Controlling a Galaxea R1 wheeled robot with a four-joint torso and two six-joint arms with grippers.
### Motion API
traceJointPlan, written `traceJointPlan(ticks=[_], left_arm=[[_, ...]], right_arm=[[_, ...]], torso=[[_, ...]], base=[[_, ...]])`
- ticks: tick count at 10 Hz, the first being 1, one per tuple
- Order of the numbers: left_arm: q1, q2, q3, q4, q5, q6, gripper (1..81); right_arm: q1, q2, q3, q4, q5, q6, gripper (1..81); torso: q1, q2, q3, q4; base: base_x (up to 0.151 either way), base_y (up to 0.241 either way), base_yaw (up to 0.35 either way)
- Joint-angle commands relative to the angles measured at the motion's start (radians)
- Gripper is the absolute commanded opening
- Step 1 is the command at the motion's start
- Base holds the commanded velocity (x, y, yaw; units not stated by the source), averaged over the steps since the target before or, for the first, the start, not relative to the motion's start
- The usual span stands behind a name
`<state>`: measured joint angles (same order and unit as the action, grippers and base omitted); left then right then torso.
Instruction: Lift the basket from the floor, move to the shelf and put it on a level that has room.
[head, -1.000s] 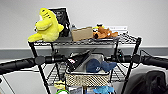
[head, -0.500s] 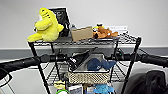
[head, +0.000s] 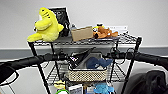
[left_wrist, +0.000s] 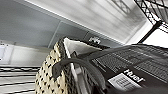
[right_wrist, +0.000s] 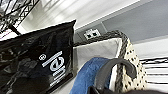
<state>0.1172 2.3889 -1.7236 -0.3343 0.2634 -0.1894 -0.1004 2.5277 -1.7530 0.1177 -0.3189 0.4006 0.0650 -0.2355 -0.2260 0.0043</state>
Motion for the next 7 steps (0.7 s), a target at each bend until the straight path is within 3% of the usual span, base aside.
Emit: traceJointPlan(ticks=[1,7], left_arm=[[-0.231,0.064,-0.089,0.041,-0.052,0.008,1.0],[-0.273,0.222,-0.333,0.086,0.002,0.008,1.0]], right_arm=[[0.21,0.082,-0.118,-0.029,0.037,-0.009,1.0],[0.238,0.235,-0.351,-0.105,-0.002,-0.009,1.0]], torso=[[0.0,0.0,0.0,0.0],[0.001,0.001,-0.001,0.0]], base=[[0.0,0.0,0.0],[0.0,0.0,0.0]])
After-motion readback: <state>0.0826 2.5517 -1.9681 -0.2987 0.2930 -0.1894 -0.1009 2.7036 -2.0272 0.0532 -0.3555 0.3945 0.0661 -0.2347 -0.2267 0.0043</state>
